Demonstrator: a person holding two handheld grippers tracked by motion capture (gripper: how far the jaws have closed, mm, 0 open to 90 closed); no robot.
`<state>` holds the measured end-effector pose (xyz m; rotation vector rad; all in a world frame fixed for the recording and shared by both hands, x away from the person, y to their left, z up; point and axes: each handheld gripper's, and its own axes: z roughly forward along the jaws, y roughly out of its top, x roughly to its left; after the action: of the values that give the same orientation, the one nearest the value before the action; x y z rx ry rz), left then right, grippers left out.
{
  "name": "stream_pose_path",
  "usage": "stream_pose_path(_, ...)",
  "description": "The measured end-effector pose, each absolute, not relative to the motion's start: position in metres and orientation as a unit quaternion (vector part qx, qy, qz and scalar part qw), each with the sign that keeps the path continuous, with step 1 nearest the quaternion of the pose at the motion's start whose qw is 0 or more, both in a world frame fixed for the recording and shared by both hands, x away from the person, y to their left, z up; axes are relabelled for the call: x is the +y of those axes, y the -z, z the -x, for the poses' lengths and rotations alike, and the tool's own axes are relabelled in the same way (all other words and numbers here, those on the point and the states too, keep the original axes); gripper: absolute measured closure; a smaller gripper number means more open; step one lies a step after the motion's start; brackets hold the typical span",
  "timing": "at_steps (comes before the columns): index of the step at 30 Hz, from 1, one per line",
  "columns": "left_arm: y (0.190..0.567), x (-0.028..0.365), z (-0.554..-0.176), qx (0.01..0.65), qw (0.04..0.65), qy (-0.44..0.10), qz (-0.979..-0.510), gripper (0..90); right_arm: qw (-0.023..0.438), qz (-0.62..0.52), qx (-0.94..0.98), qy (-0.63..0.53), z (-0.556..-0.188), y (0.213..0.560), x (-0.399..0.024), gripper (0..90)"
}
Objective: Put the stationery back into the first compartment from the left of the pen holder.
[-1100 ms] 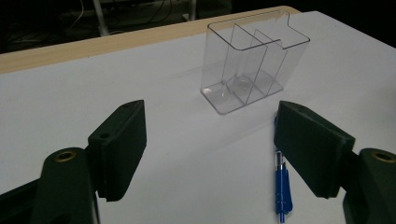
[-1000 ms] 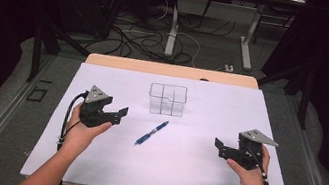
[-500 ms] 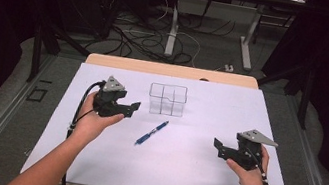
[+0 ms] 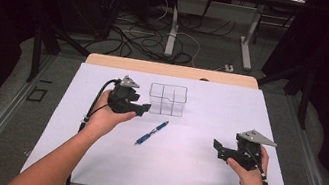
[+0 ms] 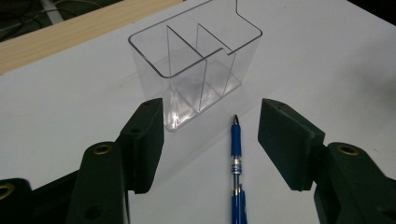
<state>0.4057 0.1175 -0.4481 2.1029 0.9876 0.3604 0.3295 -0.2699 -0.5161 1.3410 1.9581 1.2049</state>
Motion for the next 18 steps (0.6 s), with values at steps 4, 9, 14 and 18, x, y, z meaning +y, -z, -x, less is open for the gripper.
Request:
stream_pose_path(4,0.453,0.11,-0.409,0.39,0.377,-0.133,-0.829,42.8,0.237,-0.488,0.717,-0.439,-0.33,0.518,-0.269,8.9)
stream_pose_path(9,0.457,0.103,-0.411,0.386,0.374,-0.126,-0.834,44.0,0.231,-0.486,0.72,-0.438,-0.33,0.519,-0.269,7.9)
stream_pose_path(14,0.462,0.097,-0.417,0.385,0.361,-0.121,-0.841,45.1,0.232,-0.48,0.724,-0.438,-0.331,0.519,-0.268,7.5)
stream_pose_path(18,0.464,0.093,-0.42,0.388,0.356,-0.118,-0.842,45.9,0.227,-0.479,0.724,-0.441,-0.33,0.518,-0.267,6.7)
